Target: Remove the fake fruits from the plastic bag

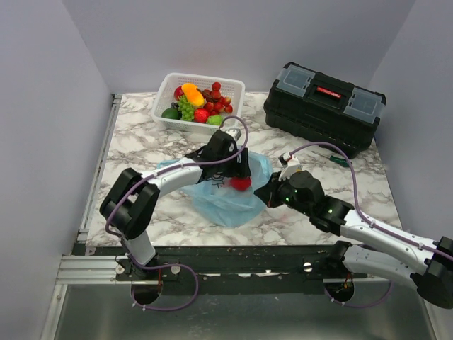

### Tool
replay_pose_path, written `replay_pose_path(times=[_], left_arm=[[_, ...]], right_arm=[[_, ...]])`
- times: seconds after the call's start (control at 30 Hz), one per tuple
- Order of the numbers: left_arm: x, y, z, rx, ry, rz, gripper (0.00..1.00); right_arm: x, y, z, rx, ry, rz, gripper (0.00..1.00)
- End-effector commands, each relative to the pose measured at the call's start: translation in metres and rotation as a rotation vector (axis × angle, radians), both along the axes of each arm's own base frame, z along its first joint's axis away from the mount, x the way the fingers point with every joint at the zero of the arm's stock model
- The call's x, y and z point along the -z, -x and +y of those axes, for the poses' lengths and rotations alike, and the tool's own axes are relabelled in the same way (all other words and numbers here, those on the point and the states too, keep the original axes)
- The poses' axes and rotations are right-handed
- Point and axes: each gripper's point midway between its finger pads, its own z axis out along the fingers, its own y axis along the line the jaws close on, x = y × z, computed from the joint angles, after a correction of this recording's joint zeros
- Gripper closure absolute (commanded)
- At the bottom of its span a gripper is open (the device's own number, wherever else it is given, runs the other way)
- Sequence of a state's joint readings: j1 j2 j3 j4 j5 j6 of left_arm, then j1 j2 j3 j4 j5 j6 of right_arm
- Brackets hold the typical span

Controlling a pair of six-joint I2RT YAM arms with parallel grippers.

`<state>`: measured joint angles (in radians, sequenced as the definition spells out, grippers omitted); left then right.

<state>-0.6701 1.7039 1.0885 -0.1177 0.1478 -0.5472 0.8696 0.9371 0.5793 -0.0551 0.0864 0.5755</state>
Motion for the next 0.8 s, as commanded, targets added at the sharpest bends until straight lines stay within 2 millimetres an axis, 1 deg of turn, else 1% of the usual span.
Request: replay_pose_path(times=[0.0,0.13,0.23,0.37,0.5,0.57,0.67,0.77], left_arm=[[0.017,0.014,-0.001,0.037,0.005,0.037,0.22],[0.030,0.019,-0.001,0.047,-0.005,0.071,0.26],[0.037,0.021,0.000,0.041,-0.003,0.080,0.26],[0.039,0.018,-0.002,0.039,-0.008,0.080,0.30],[0.029,0.014,-0.004,0.050,-0.006,0.058,0.40],[0.020,0.013,-0.003,0.053,-0.002,0.039,0.45],[0.005,0.015,0.001,0.052,0.000,0.006,0.51],[-0.015,0.019,0.007,0.050,0.011,-0.029,0.54]], right_arm=[[0.009,0.001,-0.004,0.011,0.028,0.009,0.99],[0.010,0.001,-0.001,0.000,0.029,0.014,0.99],[0.009,0.001,-0.001,-0.001,0.026,0.014,0.99],[0.008,0.002,-0.002,0.004,0.019,0.010,0.99],[0.008,0.003,-0.002,0.001,0.019,0.012,0.99],[0.007,0.002,-0.003,0.003,0.019,0.011,0.99],[0.005,0.002,-0.004,0.009,0.015,0.007,0.99],[0.007,0.002,-0.004,0.011,0.016,0.010,0.99]])
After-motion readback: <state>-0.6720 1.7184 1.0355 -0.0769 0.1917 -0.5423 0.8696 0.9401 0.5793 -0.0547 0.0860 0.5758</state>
